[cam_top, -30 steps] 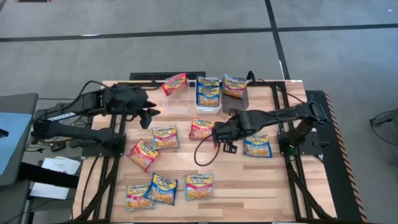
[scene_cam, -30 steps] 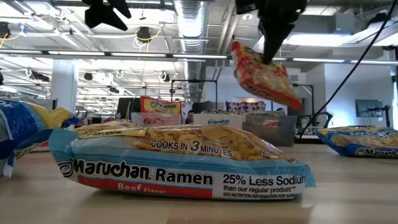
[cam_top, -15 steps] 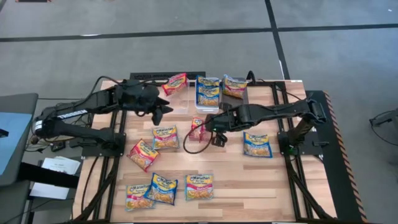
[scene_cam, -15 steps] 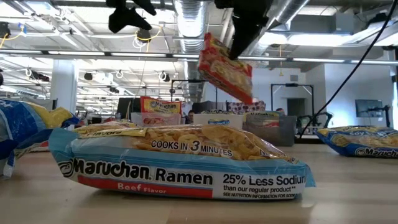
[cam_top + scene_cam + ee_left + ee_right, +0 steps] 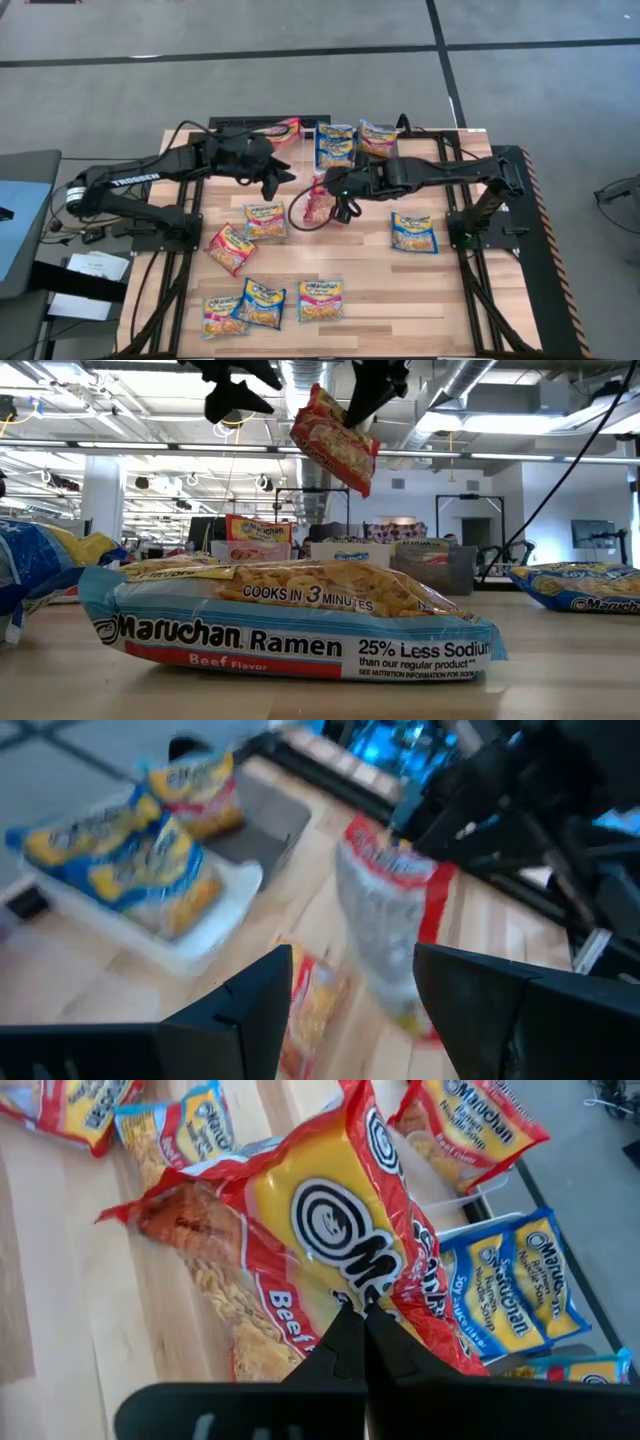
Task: Sort Maruchan noodles
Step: Put the red noodle pack into the transparent bin
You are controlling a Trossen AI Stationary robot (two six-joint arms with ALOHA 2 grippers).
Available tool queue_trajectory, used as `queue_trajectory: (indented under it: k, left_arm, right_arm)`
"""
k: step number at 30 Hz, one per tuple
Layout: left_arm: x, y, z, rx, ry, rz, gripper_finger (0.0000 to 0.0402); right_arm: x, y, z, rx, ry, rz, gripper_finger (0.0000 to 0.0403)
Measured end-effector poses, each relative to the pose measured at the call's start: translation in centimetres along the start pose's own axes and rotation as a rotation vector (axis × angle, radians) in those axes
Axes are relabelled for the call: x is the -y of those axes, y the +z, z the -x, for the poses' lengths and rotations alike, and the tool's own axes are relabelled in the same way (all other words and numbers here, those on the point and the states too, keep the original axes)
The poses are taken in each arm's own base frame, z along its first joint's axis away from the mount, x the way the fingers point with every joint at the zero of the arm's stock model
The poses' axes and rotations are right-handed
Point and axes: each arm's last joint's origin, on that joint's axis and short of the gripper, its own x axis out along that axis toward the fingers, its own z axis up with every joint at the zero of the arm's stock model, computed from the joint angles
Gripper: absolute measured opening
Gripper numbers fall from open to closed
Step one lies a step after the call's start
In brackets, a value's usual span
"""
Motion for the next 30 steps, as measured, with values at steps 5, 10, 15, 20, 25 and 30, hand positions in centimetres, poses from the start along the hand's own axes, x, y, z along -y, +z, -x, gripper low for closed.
queue_trajectory:
  k: [5,10,15,20,25,30]
  left_arm:
    - [0.2,0.4,-1.3,0.036,-0.052,-0.006,0.0196]
    - [0.2,0.2,-2.4,0.032,-0.068,-0.006,0.0196]
    - [0.1,0.0,-3.2,0.014,-0.060,-0.005,0.0196]
    - [0.1,0.0,-3.7,0.026,-0.073,-0.005,0.0196]
    - [0.1,-0.1,-4.2,0.021,-0.088,-0.039,0.0196]
    - [-0.4,0.1,-4.3,0.023,-0.073,-0.022,0.0196]
  right_arm:
    - [0.5,0.1,-0.2,0.001,-0.009,-0.007,0.0003]
    - [0.7,0.3,-0.3,0.013,-0.011,0.000,0.0003]
    - [0.8,0.3,-0.3,0.012,-0.013,0.000,0.0003]
    - [0.8,0.3,-0.3,0.014,-0.013,0.014,0.0003]
    - [0.8,0.3,-0.3,0.013,-0.013,0.015,0.0003]
    - [0.8,0.3,-0.3,0.012,-0.013,0.015,0.0003]
